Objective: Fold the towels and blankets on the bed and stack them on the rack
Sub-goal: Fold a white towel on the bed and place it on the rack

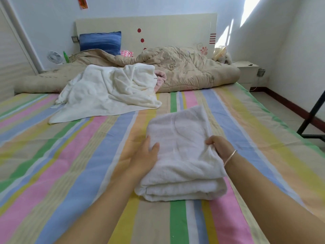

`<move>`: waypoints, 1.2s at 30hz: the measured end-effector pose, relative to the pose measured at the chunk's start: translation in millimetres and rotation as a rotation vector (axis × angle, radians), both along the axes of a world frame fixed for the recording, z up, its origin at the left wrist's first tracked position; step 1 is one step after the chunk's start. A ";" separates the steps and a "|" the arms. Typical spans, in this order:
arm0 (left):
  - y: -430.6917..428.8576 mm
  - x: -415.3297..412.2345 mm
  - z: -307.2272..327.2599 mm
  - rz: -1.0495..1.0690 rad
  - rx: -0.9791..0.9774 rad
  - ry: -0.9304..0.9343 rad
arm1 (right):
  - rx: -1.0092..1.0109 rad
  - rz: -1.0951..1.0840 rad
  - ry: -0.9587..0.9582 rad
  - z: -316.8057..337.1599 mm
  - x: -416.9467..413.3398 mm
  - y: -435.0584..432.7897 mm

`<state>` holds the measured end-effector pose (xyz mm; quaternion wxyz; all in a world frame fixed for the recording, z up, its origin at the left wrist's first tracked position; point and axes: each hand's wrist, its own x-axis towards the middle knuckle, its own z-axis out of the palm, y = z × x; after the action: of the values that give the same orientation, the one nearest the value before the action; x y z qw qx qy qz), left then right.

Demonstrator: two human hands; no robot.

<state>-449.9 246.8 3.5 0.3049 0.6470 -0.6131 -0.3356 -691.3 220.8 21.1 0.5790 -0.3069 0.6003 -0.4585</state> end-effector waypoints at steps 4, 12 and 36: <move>8.5 1.3 -8.6 0.098 0.088 0.075 | -0.117 0.010 0.651 -21.1 -12.5 -7.9; 15.3 20.9 -10.0 0.142 0.332 0.144 | 0.161 0.188 0.453 -20.3 -9.9 16.1; 82.2 -9.8 9.8 -0.009 -0.001 -0.881 | -0.639 0.317 1.333 61.9 85.8 119.7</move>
<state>-459.6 328.9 13.2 0.0134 0.7256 -0.6874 -0.0288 -605.5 340.4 83.0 0.0352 -0.7547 0.6100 -0.2388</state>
